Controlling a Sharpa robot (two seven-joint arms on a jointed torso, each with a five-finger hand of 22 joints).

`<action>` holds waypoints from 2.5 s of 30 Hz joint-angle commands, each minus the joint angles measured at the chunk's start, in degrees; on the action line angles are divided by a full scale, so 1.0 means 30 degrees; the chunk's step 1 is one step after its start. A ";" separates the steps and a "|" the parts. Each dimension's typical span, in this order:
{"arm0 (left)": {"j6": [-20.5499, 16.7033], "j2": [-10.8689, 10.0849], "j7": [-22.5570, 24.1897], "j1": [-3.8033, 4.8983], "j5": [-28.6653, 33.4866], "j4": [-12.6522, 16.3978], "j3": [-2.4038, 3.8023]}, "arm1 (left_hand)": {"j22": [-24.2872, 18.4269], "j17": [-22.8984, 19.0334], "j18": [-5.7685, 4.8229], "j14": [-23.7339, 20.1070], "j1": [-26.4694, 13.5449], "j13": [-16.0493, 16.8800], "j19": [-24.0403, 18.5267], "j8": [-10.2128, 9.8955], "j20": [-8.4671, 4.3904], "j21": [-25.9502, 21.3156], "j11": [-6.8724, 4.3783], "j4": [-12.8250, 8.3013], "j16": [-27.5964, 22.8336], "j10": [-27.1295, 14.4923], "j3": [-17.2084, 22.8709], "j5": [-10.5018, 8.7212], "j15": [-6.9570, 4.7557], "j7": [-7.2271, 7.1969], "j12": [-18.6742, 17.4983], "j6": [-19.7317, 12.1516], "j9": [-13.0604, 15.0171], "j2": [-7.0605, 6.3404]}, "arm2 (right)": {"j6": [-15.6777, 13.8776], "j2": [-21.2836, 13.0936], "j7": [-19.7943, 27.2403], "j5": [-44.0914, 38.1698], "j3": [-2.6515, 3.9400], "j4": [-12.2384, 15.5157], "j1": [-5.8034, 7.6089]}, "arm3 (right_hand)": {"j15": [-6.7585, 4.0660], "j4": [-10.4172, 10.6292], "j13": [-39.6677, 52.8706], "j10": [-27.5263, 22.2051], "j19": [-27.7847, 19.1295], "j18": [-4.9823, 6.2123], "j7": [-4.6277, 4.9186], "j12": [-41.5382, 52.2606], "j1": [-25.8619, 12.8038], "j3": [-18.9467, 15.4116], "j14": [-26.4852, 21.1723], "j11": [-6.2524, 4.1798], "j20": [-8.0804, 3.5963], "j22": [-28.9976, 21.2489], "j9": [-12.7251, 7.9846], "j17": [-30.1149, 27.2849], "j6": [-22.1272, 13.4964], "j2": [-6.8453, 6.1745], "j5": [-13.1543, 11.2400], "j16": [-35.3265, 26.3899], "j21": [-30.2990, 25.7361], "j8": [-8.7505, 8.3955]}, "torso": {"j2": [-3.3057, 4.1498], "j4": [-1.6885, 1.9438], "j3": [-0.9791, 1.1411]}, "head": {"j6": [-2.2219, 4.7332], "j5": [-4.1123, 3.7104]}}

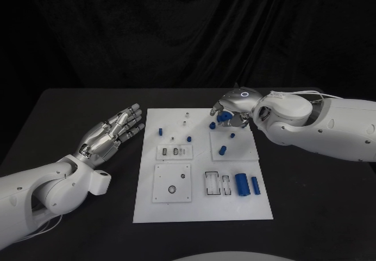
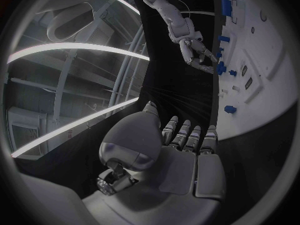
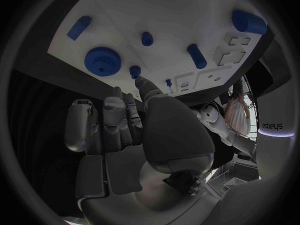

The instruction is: Assemble the parts on the task board

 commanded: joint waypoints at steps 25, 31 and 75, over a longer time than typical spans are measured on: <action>0.0872 0.0190 0.3329 0.0056 -0.0047 -0.0314 0.0014 | -0.0013 -0.0024 0.0229 -0.0147 0.0324 -0.0035 -0.0113 -0.0021 0.0215 -0.0096 -0.0056 0.0005 -0.0102 -0.0363 0.0531 0.1105 0.0188 0.1035 -0.0055 0.0201 0.0013 0.0006 | -0.0012 0.1367 0.0984 0.0218 0.0015 -0.1322 -0.0773 | 0.0177 -0.0182 0.0030 0.0384 -0.0109 -0.0080 0.0290 -0.0759 0.0149 0.2042 -0.0063 0.0215 0.0275 0.0064 0.0352 0.0322 0.0656 -0.0240 0.1589 0.0069 0.0027 -0.0184 | -0.0035 0.0010 0.0004 | -0.0504 -0.0113; 0.0938 0.0220 0.3301 0.0054 -0.0047 -0.0354 0.0013 | -0.0013 -0.0024 0.0233 -0.0149 0.0376 -0.0036 -0.0114 -0.0011 0.0229 -0.0097 -0.0076 -0.0001 -0.0101 -0.0377 0.0590 0.1219 0.0196 0.1086 -0.0054 0.0233 0.0018 0.0008 | -0.0028 0.1527 0.1203 0.0390 0.0015 -0.1523 -0.0868 | 0.0161 -0.0212 0.0030 0.0822 -0.0078 -0.0103 0.0424 -0.0902 0.0116 0.2954 -0.0034 0.0176 0.0271 0.0254 0.0714 0.0566 0.1656 -0.0384 0.1524 0.0184 0.0099 0.0207 | -0.0040 -0.0018 -0.0006 | -0.0559 -0.0089; 0.1265 0.0381 0.2832 0.0047 -0.0047 -0.0678 0.0013 | 0.0006 -0.0024 0.0290 -0.0165 0.1909 -0.0049 -0.0085 0.0034 0.0400 -0.0065 -0.0177 -0.0148 -0.0067 -0.0569 0.1356 0.3460 0.0293 0.1397 -0.0041 0.0412 0.0046 -0.0058 | -0.1573 0.2657 0.2395 0.1399 0.0056 -0.2279 -0.0005 | -0.0542 -0.1481 0.0473 0.3610 0.0081 -0.0199 0.1451 -0.0724 0.1182 0.4648 0.0336 -0.0644 -0.0371 0.0955 0.3773 0.2051 0.3414 -0.0303 0.0762 0.0764 0.0306 0.1805 | -0.0069 -0.0020 -0.0014 | -0.0744 0.0342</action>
